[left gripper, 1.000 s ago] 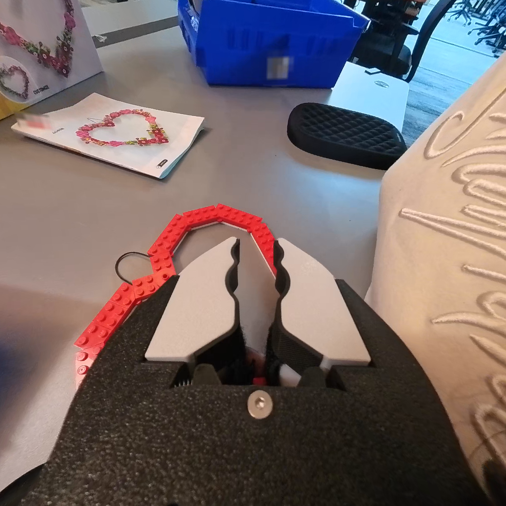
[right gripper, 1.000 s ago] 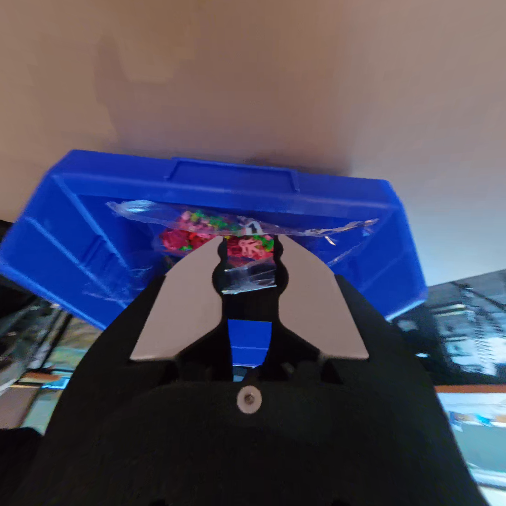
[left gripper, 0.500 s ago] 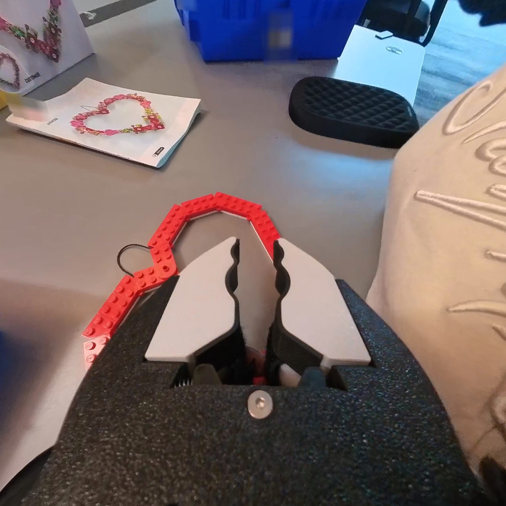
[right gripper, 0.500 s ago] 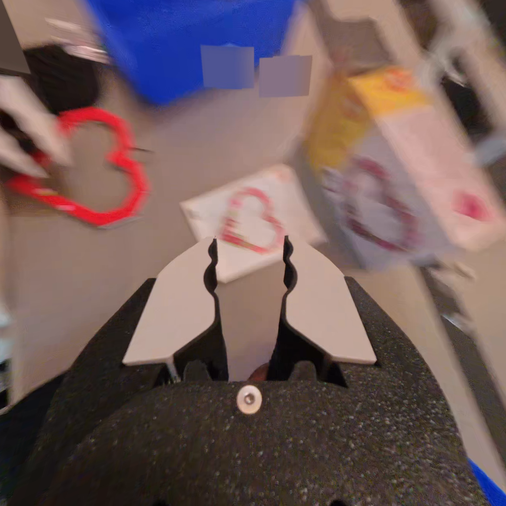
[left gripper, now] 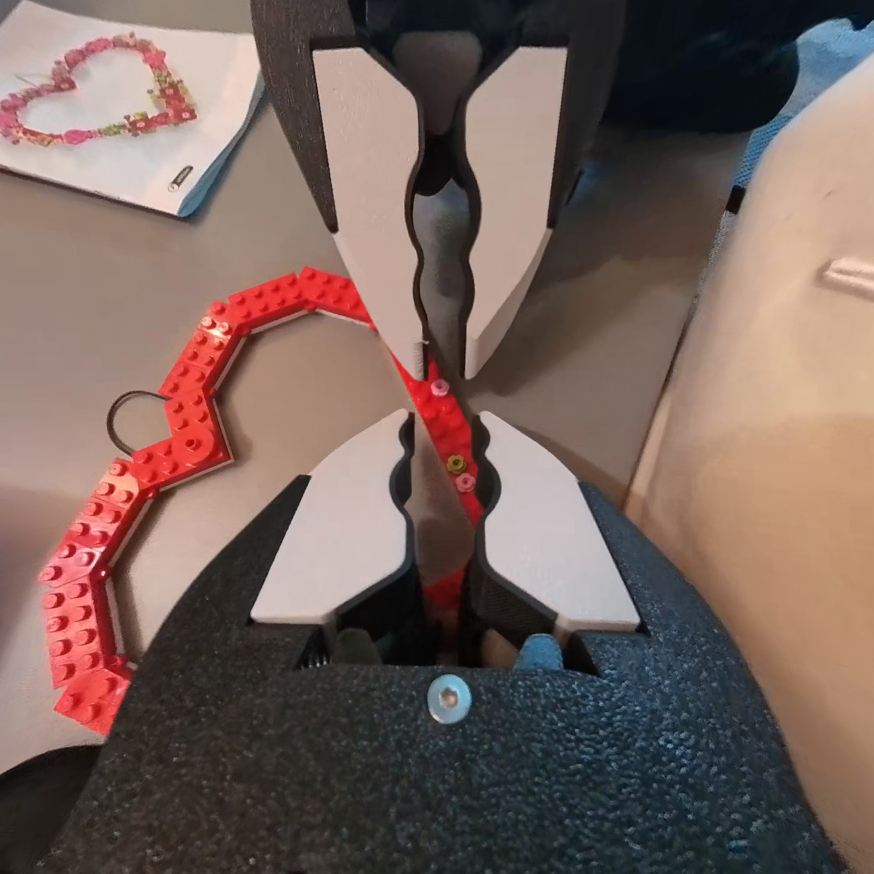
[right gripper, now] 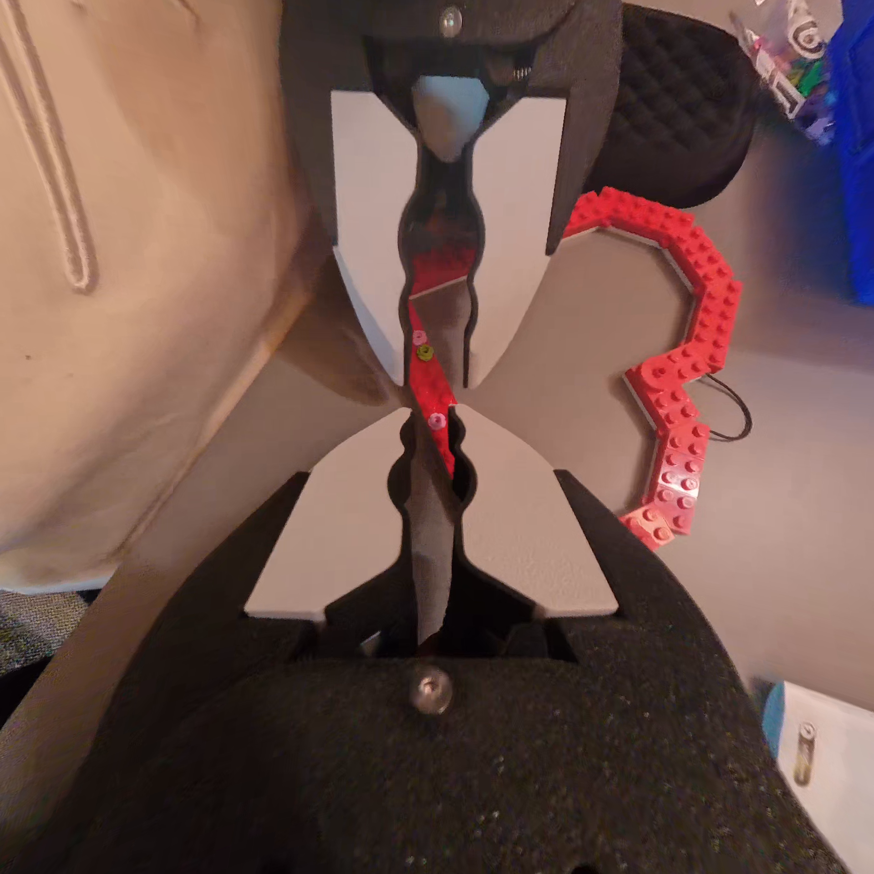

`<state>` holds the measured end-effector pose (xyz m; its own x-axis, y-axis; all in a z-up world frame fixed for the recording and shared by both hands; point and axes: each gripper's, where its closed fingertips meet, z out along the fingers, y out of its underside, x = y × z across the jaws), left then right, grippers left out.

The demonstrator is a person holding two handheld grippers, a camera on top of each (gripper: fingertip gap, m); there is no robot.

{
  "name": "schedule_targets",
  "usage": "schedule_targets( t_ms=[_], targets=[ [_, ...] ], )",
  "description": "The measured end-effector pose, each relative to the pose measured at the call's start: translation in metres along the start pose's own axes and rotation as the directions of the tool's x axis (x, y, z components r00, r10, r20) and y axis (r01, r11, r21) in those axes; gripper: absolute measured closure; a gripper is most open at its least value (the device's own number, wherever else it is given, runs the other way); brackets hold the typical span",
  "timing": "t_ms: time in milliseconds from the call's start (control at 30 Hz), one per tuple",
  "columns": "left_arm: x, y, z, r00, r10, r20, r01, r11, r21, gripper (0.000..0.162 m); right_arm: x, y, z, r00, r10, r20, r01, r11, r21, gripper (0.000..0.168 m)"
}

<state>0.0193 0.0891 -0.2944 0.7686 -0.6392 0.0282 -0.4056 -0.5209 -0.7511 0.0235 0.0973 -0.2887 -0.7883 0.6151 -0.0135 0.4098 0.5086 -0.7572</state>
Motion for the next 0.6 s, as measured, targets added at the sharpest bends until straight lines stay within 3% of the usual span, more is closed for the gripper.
schedule_targets(
  t_ms=[300, 467, 600],
  targets=[
    [0.0049, 0.0019, 0.0039, 0.996, -0.067, -0.064, 0.068, 0.997, 0.02, 0.144, 0.0013, 0.0082, 0.0088, 1.0, -0.005, -0.031, 0.005, 1.0, -0.01, 0.161],
    [0.0043, 0.0022, 0.0031, 0.994, -0.084, -0.076, 0.086, 0.996, 0.023, 0.145, 0.0018, 0.0089, 0.0094, 0.988, -0.097, -0.124, 0.091, 0.995, -0.051, 0.161],
    [0.003, 0.0027, 0.0028, 0.991, -0.103, -0.079, 0.106, 0.994, 0.026, 0.145, 0.0031, 0.0076, 0.0084, 0.985, 0.014, -0.171, -0.003, 0.998, 0.06, 0.162]
  ],
)
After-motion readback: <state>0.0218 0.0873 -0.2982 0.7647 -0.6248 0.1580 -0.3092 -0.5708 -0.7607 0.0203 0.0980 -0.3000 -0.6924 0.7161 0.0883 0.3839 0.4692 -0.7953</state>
